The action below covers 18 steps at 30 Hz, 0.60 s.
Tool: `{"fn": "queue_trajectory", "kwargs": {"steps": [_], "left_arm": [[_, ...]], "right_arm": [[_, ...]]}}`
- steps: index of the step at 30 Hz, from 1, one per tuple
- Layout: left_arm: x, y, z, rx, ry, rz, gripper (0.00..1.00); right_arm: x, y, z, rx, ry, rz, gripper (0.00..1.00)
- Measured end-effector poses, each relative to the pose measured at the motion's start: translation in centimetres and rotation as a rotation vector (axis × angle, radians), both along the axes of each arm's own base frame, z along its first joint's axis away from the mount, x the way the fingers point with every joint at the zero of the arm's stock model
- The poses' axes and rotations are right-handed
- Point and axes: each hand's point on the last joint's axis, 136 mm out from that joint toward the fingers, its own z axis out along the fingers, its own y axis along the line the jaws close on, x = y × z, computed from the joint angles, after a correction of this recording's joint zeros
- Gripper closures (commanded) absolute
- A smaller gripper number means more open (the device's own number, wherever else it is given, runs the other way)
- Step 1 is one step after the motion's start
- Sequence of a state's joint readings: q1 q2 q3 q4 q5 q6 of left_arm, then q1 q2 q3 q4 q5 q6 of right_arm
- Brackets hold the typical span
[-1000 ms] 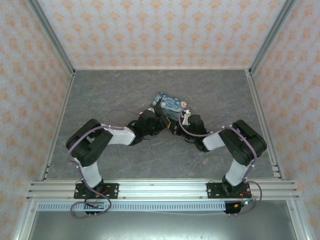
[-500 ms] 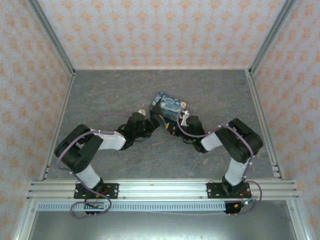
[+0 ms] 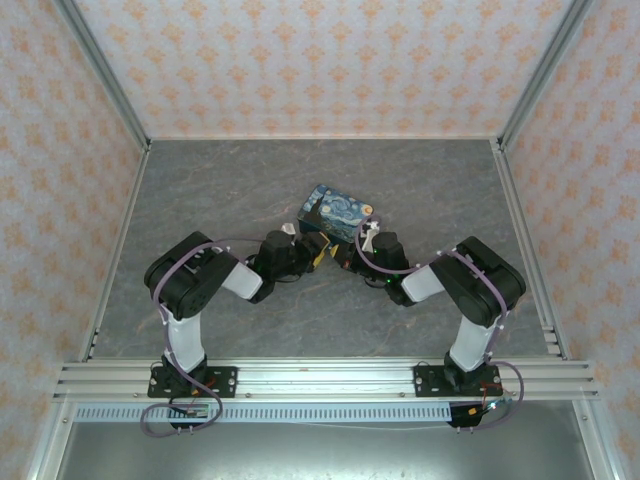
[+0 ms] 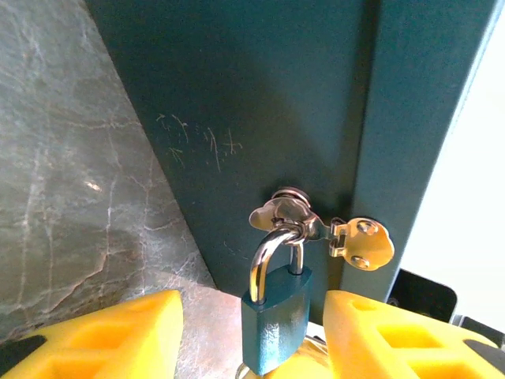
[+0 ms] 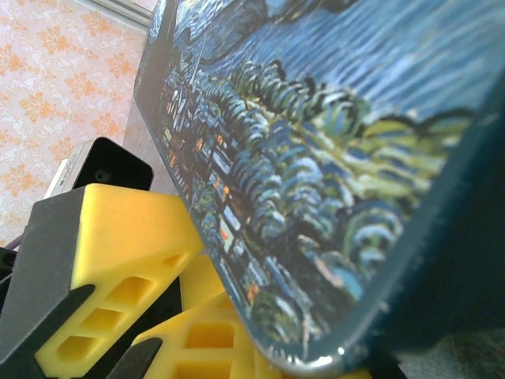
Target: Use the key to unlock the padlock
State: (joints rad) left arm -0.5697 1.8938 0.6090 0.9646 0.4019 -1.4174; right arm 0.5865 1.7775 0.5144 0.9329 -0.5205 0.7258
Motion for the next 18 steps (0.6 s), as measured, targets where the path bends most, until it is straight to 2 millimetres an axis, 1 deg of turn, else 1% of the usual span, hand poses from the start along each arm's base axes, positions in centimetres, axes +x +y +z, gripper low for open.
{"fn": "queue_trajectory", "kwargs": {"steps": [7, 10, 15, 18], "left_arm": [[0.37, -0.33, 0.55, -0.023, -0.007, 0.001, 0.68], [0.37, -0.34, 0.57, -0.025, -0.007, 0.002, 0.77], [0.39, -0.32, 0.59, -0.024, -0.009, 0.003, 0.91], [0.26, -0.53, 0.91, -0.025, -0.015, -0.002, 0.98]], "right_arm": [[0.00, 0.00, 0.00, 0.004, 0.006, -0.003, 1.00], [0.00, 0.00, 0.01, 0.005, 0.006, -0.003, 1.00], [0.11, -0.10, 0.30, 0.004, 0.000, -0.011, 0.89], [0.03, -0.22, 0.74, -0.002, -0.004, -0.012, 0.77]]}}
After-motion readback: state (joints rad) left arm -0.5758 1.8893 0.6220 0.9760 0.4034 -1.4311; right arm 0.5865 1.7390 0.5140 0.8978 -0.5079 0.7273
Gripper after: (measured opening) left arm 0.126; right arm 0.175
